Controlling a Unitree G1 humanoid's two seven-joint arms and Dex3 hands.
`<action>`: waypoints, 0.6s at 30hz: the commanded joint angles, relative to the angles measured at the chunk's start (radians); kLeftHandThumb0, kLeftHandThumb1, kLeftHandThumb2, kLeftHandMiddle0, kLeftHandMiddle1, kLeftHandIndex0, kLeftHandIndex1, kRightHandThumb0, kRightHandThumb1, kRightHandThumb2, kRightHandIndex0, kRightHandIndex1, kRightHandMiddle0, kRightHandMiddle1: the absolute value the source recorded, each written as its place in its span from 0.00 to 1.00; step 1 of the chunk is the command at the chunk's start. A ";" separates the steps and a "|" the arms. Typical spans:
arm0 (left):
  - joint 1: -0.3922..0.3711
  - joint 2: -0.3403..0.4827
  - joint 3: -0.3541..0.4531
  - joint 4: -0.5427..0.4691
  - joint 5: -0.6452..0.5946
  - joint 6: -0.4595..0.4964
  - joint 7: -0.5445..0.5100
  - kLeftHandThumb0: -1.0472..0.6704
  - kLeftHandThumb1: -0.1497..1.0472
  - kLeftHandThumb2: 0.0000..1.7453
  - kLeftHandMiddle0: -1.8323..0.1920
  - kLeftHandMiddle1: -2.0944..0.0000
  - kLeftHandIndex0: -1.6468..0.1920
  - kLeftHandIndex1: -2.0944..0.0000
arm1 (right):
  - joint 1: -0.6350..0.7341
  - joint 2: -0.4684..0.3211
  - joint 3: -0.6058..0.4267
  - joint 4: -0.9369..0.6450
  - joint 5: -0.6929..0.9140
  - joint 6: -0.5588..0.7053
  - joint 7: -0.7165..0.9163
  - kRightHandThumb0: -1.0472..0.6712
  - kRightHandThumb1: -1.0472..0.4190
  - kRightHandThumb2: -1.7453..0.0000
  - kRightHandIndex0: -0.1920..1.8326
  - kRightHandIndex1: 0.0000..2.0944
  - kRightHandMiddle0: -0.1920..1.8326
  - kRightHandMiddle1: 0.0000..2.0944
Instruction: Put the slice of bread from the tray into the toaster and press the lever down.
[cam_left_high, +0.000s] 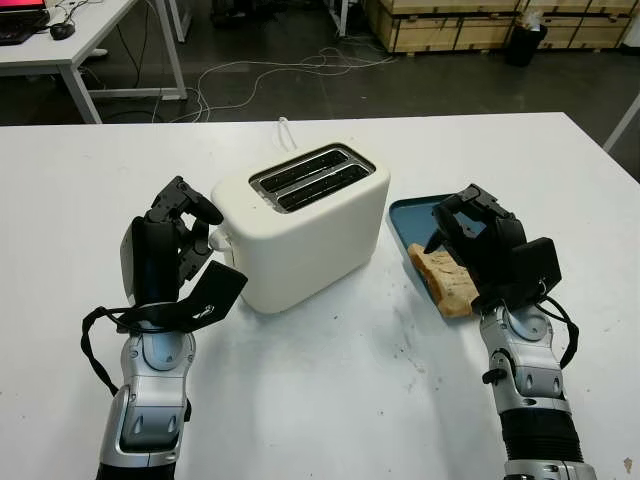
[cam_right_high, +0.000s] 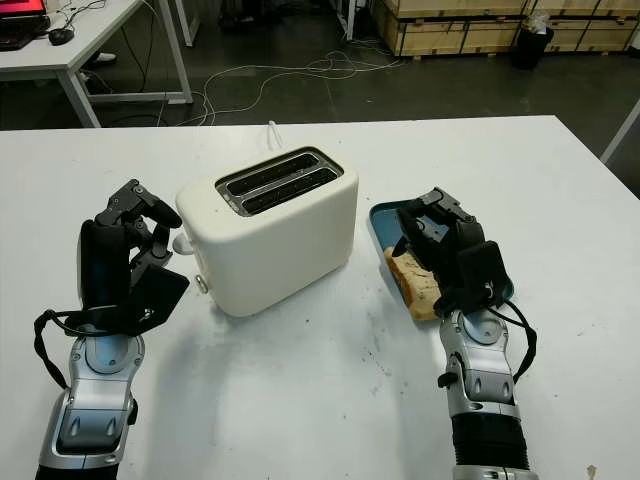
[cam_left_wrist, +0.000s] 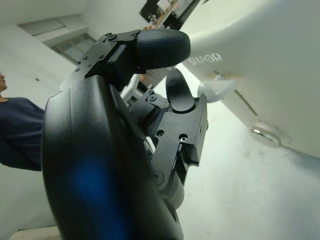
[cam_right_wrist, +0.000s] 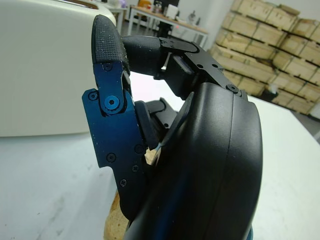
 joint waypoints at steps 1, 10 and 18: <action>-0.001 0.000 -0.004 0.005 0.002 -0.002 0.003 0.67 0.89 0.37 0.41 0.17 0.58 0.17 | -0.014 0.005 -0.003 0.000 -0.003 -0.018 0.000 0.34 0.09 0.82 0.51 0.83 0.46 0.75; -0.004 0.012 -0.002 0.016 -0.001 -0.019 0.001 0.67 0.89 0.38 0.41 0.17 0.57 0.17 | -0.003 -0.004 0.004 -0.006 -0.018 -0.025 0.005 0.34 0.09 0.81 0.52 0.83 0.46 0.73; -0.001 -0.005 -0.004 0.012 -0.011 -0.014 0.007 0.67 0.89 0.38 0.42 0.17 0.58 0.17 | 0.028 -0.052 -0.021 0.020 -0.129 -0.241 -0.021 0.31 0.09 0.90 0.41 0.83 0.52 0.47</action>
